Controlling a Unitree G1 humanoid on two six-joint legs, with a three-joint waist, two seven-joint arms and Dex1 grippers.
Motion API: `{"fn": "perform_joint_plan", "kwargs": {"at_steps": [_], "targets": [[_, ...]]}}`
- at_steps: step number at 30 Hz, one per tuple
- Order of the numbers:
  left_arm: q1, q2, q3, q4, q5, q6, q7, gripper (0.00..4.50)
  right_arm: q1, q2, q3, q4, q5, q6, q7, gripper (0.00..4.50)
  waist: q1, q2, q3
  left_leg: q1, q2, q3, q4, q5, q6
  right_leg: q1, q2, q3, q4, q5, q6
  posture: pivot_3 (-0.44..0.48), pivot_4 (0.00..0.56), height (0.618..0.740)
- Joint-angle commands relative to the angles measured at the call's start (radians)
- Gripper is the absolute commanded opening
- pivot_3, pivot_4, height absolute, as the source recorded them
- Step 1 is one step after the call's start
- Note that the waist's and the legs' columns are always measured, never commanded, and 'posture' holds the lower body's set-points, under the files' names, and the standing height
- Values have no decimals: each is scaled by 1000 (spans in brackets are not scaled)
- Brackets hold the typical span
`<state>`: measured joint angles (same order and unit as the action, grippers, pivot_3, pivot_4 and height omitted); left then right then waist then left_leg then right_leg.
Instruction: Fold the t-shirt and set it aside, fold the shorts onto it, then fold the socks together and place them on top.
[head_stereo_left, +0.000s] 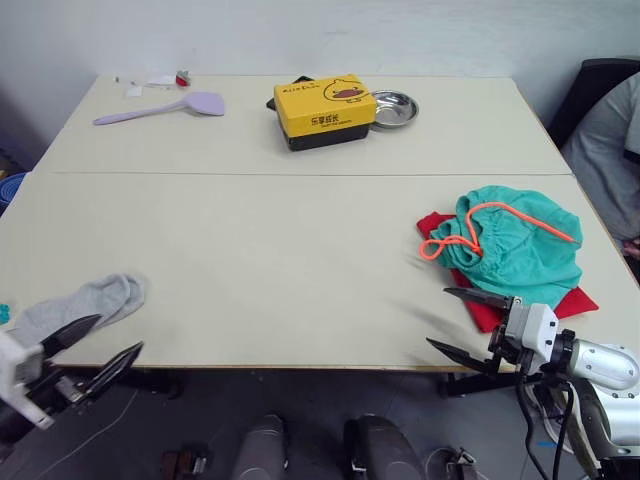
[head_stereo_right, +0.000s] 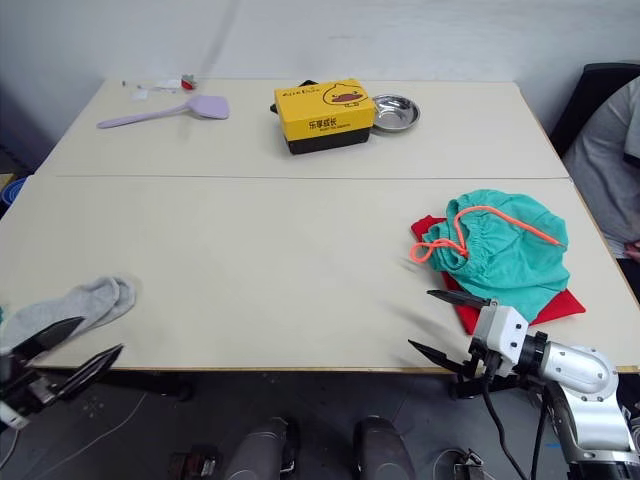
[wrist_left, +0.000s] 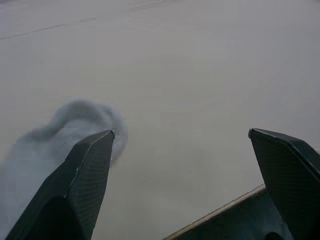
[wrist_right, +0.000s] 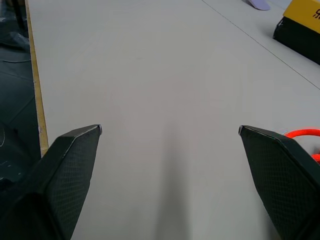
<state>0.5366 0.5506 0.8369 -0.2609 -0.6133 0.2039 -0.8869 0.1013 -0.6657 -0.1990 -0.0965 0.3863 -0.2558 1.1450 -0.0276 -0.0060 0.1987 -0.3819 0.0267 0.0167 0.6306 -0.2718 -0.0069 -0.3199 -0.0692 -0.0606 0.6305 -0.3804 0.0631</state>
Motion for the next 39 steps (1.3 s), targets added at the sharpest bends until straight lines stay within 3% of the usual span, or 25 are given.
{"fn": "perform_joint_plan", "kwargs": {"at_steps": [1,10,14,17,21,26,36,39], "targets": [[87,-57,79,55,5,-50,19,4500,-8,2,12,-68,38,2,-1,4491,0,0,0,0,0,-2,1,1,0,-3,0,-2,-1,0,1,0,150,740],[134,-97,175,170,2,-88,117,4500,-5,-16,68,-230,168,93,49,4491,22,-2,0,-5,1,-1,0,0,-1,-10,0,1,-2,1,2,0,150,740],[110,-40,164,116,-10,-6,170,4500,-27,-6,115,-292,181,110,68,4491,26,-3,-1,-5,1,-1,0,-1,-1,-10,-1,2,-3,0,-1,0,150,740],[75,56,121,111,20,69,187,4500,-61,2,142,-320,199,138,66,4491,26,-4,-2,-6,2,-1,-1,0,-1,-13,-1,2,-2,-3,-6,0,150,740],[-20,205,31,172,96,119,188,4500,-98,19,165,-327,201,160,49,4491,26,-3,-2,-6,1,0,-2,0,-1,-14,-1,2,-1,-1,-2,0,150,740],[-171,323,-102,308,189,123,172,4500,-108,31,169,-297,157,149,22,4491,18,-4,-2,-8,1,5,-3,-1,-2,-20,-2,4,3,2,3,0,150,740],[-315,428,-313,493,292,177,66,4500,-89,24,135,-296,146,152,-21,4491,-1,-5,-2,-5,2,9,-2,-1,-2,-22,-2,6,12,2,3,0,150,740],[-372,428,-361,558,312,159,53,3886,-73,16,120,-306,146,157,-31,4500,0,-2,-1,-3,2,11,-3,-1,-2,-22,-3,8,14,2,3,0,150,740]]}}
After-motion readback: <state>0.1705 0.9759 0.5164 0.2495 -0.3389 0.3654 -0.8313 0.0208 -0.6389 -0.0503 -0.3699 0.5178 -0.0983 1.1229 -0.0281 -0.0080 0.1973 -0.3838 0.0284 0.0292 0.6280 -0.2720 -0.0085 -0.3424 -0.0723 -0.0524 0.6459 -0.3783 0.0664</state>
